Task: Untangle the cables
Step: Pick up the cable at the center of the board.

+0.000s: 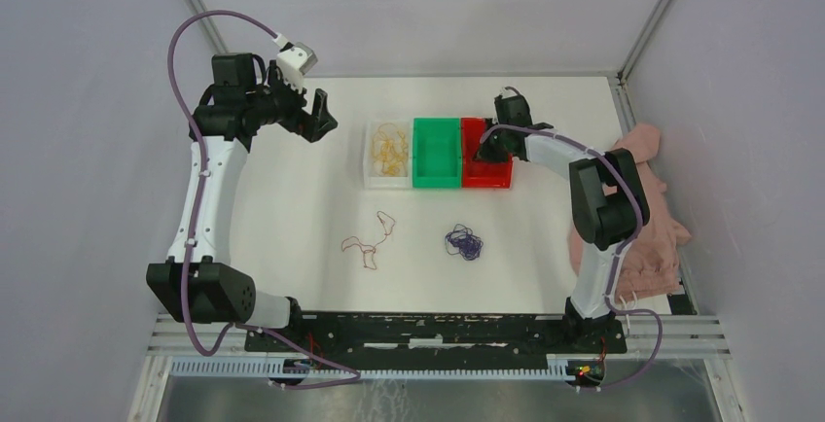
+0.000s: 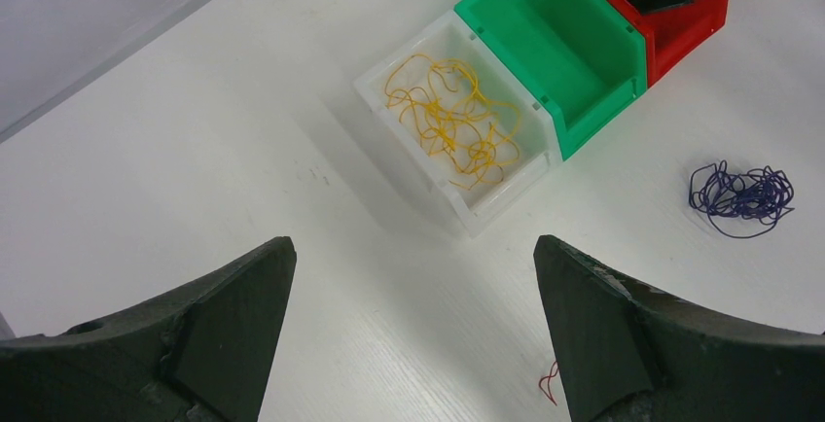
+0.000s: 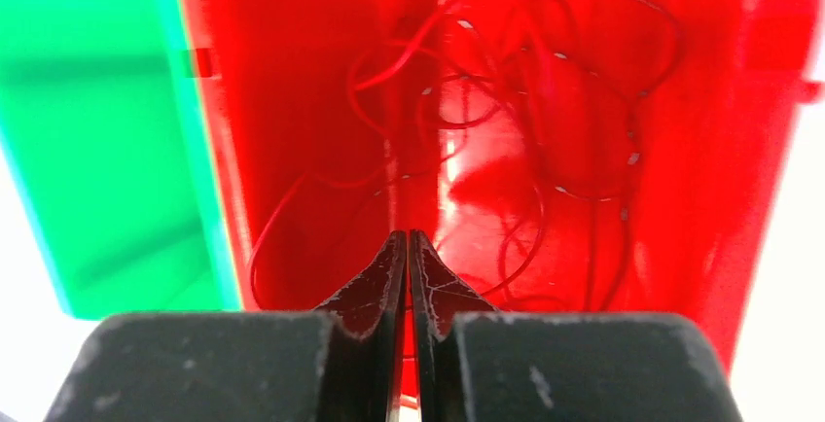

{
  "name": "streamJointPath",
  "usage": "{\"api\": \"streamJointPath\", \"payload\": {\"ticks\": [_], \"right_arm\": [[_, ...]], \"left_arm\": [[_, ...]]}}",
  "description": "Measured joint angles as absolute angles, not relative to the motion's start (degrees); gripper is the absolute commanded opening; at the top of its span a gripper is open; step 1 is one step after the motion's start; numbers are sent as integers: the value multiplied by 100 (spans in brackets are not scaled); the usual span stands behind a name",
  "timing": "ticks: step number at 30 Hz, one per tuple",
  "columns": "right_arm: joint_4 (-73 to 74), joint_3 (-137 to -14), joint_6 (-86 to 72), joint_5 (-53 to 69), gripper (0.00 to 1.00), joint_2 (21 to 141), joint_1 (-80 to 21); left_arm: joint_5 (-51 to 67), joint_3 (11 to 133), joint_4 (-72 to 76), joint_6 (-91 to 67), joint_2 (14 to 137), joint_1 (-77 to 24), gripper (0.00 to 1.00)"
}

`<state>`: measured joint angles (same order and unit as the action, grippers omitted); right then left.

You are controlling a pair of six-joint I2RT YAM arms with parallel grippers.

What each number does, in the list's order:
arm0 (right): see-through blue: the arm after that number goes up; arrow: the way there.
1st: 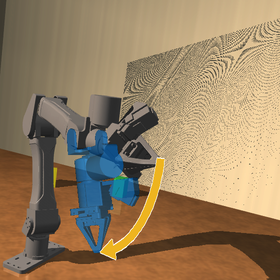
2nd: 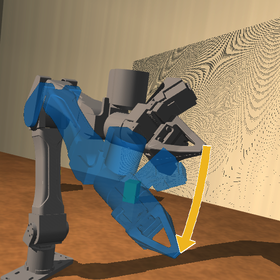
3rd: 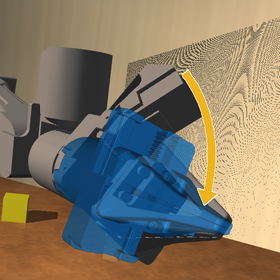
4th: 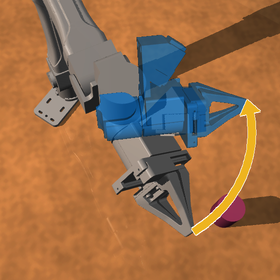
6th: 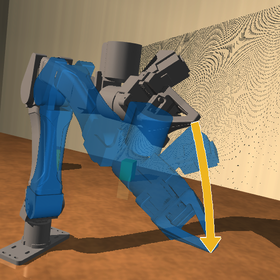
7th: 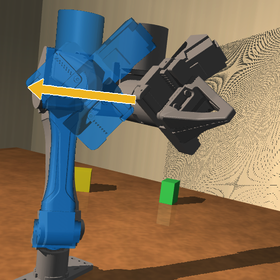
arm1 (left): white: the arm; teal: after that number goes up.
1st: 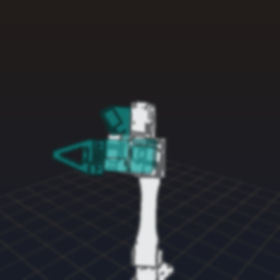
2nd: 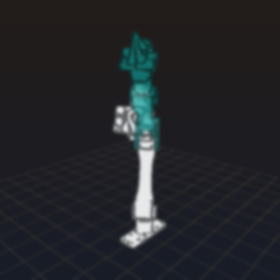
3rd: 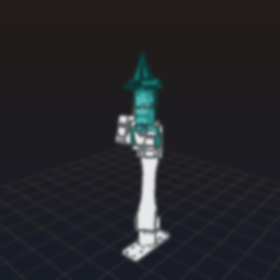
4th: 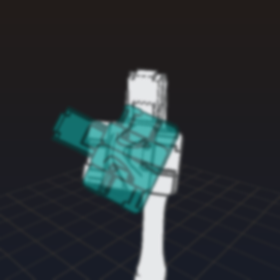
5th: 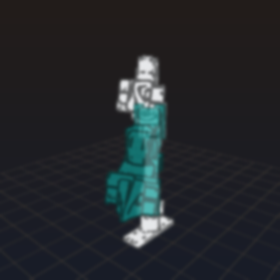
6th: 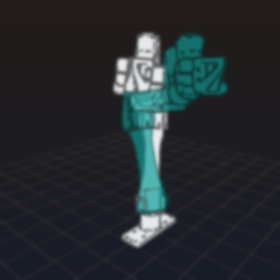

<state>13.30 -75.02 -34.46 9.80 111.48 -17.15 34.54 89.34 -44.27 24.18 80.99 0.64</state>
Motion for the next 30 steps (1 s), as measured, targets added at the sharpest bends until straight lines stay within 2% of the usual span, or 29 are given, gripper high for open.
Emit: {"api": "streamJointPath", "payload": {"ticks": [10, 13, 15, 18, 24, 25, 26, 27, 30], "right_arm": [[1345, -7212, -3114, -266, 10, 11170, -1841], [1374, -7170, -2939, -467, 15, 11170, -1879], [1356, -7181, -2810, -580, 21, 11153, -1907], [1339, -7177, -2626, -707, 39, 11028, -1957], [1090, -7039, -2187, -1007, 56, 9896, -2305], [980, -7000, -2102, -1044, 62, 9605, -2425], [880, -6945, -2036, -1059, 85, 9334, -2545], [766, -6873, -1981, -1066, 98, 9083, -2663], [447, -6536, -1822, -1039, 100, 8442, -3107]], "left_arm": [[3450, 8923, -4425, 2429, 8095, 64, 99], [3450, 8871, -4423, 2432, 8071, 64, 100], [3439, 8809, -4423, 2438, 8036, 64, 100], [3404, 8680, -4423, 2462, 7953, 73, 99], [3273, 8444, -4425, 2471, 7867, 191, 99], [3247, 8409, -4425, 2471, 7863, 209, 99], [3205, 8364, -4423, 2471, 7861, 233, 99], [3173, 8311, -4423, 2469, 7861, 261, 99], [3120, 8193, -4434, 2467, 7861, 331, 99]]}}
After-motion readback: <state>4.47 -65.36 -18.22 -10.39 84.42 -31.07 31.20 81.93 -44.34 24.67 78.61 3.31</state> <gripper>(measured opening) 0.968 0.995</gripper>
